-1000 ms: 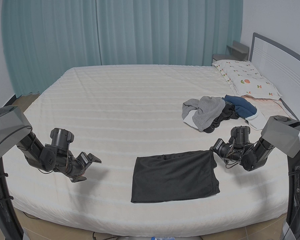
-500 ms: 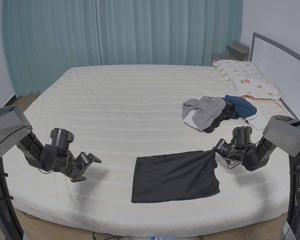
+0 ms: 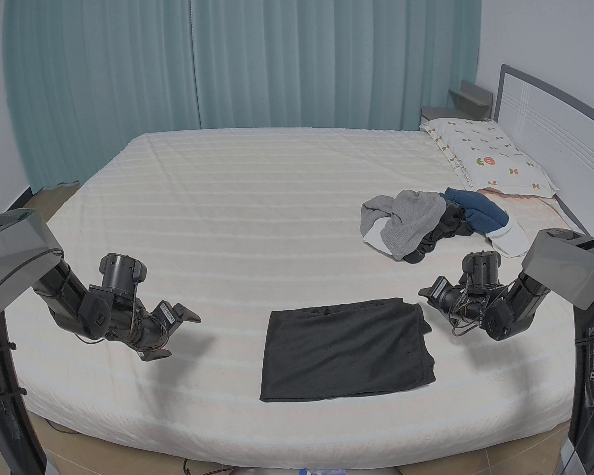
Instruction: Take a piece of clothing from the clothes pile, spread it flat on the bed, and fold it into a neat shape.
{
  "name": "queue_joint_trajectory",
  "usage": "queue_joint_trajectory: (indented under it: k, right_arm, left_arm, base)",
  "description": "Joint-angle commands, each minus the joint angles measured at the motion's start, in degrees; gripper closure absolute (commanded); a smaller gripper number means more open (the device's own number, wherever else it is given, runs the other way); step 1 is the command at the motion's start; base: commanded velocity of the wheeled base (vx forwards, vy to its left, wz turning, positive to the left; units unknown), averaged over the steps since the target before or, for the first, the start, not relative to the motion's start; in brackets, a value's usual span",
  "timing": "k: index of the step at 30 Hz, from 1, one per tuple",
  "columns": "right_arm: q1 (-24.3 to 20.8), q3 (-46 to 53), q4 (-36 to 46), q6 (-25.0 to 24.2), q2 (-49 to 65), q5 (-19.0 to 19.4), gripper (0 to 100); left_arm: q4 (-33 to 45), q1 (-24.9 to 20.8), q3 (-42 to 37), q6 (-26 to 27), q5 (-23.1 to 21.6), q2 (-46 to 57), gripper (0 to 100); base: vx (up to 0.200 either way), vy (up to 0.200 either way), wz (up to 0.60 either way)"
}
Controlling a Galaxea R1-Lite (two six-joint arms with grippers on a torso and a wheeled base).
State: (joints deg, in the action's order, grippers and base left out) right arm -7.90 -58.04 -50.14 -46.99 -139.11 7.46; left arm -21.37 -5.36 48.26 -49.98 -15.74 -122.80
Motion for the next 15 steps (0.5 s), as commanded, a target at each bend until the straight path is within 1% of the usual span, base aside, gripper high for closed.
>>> queue_joint_trajectory:
  k: [1, 2, 3, 4, 5, 6, 7, 8, 9, 10, 12, 15]
  right_arm:
    - [0.0, 4.5, -1.2, 0.1, 4.5, 0.8, 0]
    - [0.0, 4.5, -1.2, 0.1, 4.5, 0.8, 0]
    - [-0.2, 8.6, -1.7, 0.9, 7.7, 2.0, 0]
    - [-0.3, 10.6, -2.0, 1.4, 8.9, 3.1, 0]
    - [-0.3, 10.6, -2.0, 1.4, 8.9, 3.1, 0]
    - [-0.4, 15.5, -2.6, 2.9, 12.0, 5.9, 0]
    - [-0.4, 16.9, -2.9, 3.2, 12.8, 6.6, 0]
    - [-0.6, 19.7, -3.1, 3.8, 14.2, 8.2, 0]
    - [-0.7, 20.5, -3.1, 3.8, 14.5, 8.5, 0]
    - [-1.0, 23.5, -3.2, 4.8, 15.6, 10.3, 0]
    - [-1.6, 27.1, -3.6, 6.9, 17.1, 12.6, 0]
    - [-2.8, 29.7, -5.2, 7.4, 17.8, 13.3, 0]
  left_arm:
    - [0.0, 0.0, 0.0, 0.0, 0.0, -0.1, 0]
    - [0.0, 0.0, 0.0, 0.0, 0.0, -0.1, 0]
    - [-0.1, 0.0, 0.0, 0.0, 0.0, -0.1, 0]
    - [-0.1, 0.0, 0.0, 0.0, 0.0, -0.1, 0]
    - [-0.1, 0.0, 0.0, 0.0, 0.0, -0.1, 0]
    - [-0.1, 0.0, 0.0, 0.0, 0.0, -0.1, 0]
    - [-0.1, 0.0, 0.0, 0.0, 0.0, -0.1, 0]
    - [-0.1, 0.0, 0.0, 0.0, 0.0, -0.1, 0]
    - [0.0, 0.0, -0.1, 0.0, 0.0, -0.1, 0]
    - [0.0, 0.0, 0.0, 0.0, 0.0, -0.1, 0]
    - [0.0, 0.0, -0.1, 0.0, 0.0, -0.1, 0]
    - [0.0, 0.0, 0.0, 0.0, 0.0, -0.1, 0]
  base:
    - [0.0, 0.0, 0.0]
    - [0.0, 0.0, 0.0]
    - [0.0, 0.0, 0.0]
    - [0.0, 0.0, 0.0]
    - [0.0, 0.0, 0.0]
    - [0.0, 0.0, 0.0]
    - [0.0, 0.0, 0.0]
    - [0.0, 0.0, 0.0]
    - [-0.2, 0.0, 0.0]
    - [-0.2, 0.0, 0.0]
    - [-0.2, 0.0, 0.0]
    - [-0.2, 0.0, 0.0]
